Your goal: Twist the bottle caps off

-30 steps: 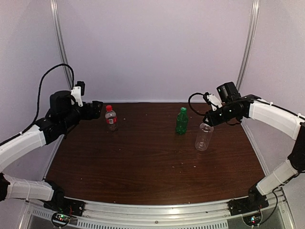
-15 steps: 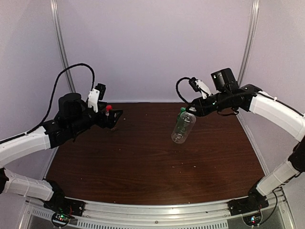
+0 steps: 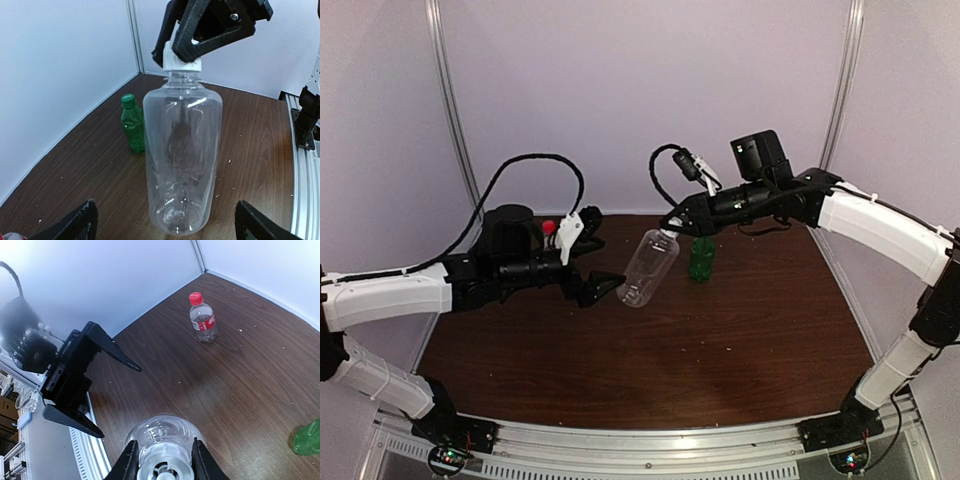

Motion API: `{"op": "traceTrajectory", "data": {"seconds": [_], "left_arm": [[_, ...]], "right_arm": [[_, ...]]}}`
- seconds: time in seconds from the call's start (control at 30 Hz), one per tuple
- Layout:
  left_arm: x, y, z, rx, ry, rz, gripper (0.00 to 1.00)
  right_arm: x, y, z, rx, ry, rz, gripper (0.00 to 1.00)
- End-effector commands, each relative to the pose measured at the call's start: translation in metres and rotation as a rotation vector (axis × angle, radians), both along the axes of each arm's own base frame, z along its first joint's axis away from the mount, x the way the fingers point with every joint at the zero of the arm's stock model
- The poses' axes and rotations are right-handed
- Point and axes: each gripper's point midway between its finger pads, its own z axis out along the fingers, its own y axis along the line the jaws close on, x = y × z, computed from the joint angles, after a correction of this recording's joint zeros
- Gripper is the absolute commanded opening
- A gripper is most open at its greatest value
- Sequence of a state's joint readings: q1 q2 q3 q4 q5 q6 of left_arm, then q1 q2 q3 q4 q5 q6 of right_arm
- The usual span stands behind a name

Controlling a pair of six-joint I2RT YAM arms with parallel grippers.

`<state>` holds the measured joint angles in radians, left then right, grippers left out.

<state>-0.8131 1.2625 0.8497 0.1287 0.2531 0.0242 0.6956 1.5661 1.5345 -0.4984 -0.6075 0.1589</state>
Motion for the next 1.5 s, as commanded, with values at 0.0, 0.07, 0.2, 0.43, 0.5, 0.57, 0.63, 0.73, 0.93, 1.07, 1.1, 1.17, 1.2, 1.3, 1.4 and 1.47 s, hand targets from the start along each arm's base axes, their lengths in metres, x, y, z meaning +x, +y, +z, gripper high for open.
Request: {"op": "traceTrajectory", "data": {"seconds": [0.0, 0.07, 0.2, 0.43, 0.5, 0.57, 0.63, 0.73, 0.93, 1.07, 1.1, 1.17, 1.2, 1.3, 1.4, 1.47], "left_arm": [[-0.004, -0.025, 0.025, -0.040, -0.088, -0.110, 0.97], [-0.005, -0.032, 0.024, -0.040, -0.078, -0.136, 0.97], [-0.005, -0.044, 0.017, -0.030, -0.055, -0.179, 0.97], [-0.004, -0.055, 0.012, -0.027, -0.026, -0.214, 0.88], [-0.004, -0.057, 0.009, -0.023, -0.019, -0.222, 0.85], [-0.004, -0.058, 0.005, -0.017, -0.006, -0.226, 0.82], [-0.003, -0.059, 0.005, -0.018, 0.000, -0.226, 0.77], [-0.003, -0.059, 0.003, -0.017, 0.009, -0.224, 0.68], [0.003, -0.058, 0.002, -0.050, 0.023, -0.180, 0.53], [0.007, -0.057, 0.002, -0.109, 0.061, -0.141, 0.42], [0.008, -0.057, 0.002, -0.123, 0.068, -0.131, 0.40], [0.009, -0.056, 0.002, -0.149, 0.081, -0.118, 0.39], [0.008, -0.056, 0.003, -0.163, 0.082, -0.116, 0.39], [0.009, -0.055, 0.003, -0.198, 0.095, -0.103, 0.38], [0.010, -0.055, 0.003, -0.224, 0.105, -0.092, 0.38], [0.012, -0.054, 0.002, -0.233, 0.114, -0.078, 0.38]], "right_arm": [[-0.014, 0.022, 0.032, 0.127, 0.002, 0.091, 0.00], [-0.018, 0.026, 0.034, 0.141, 0.008, 0.108, 0.00], [-0.022, 0.030, 0.037, 0.156, 0.017, 0.134, 0.00], [-0.026, 0.032, 0.041, 0.173, 0.021, 0.152, 0.00], [-0.026, 0.033, 0.041, 0.175, 0.021, 0.154, 0.00], [-0.026, 0.034, 0.041, 0.178, 0.019, 0.158, 0.00], [-0.025, 0.034, 0.040, 0.176, 0.020, 0.156, 0.00], [-0.024, 0.034, 0.038, 0.172, 0.020, 0.153, 0.00], [-0.020, 0.032, 0.038, 0.184, 0.005, 0.121, 0.13], [-0.010, 0.028, 0.040, 0.192, -0.017, 0.054, 0.39], [-0.008, 0.026, 0.041, 0.196, -0.023, 0.035, 0.46], [-0.003, 0.023, 0.043, 0.209, -0.037, -0.006, 0.56], [-0.001, 0.021, 0.043, 0.217, -0.040, -0.026, 0.60], [0.001, 0.020, 0.045, 0.263, -0.051, -0.058, 0.69], [-0.001, 0.022, 0.047, 0.292, -0.048, -0.063, 0.72], [-0.002, 0.025, 0.045, 0.298, -0.044, -0.061, 0.74]]}}
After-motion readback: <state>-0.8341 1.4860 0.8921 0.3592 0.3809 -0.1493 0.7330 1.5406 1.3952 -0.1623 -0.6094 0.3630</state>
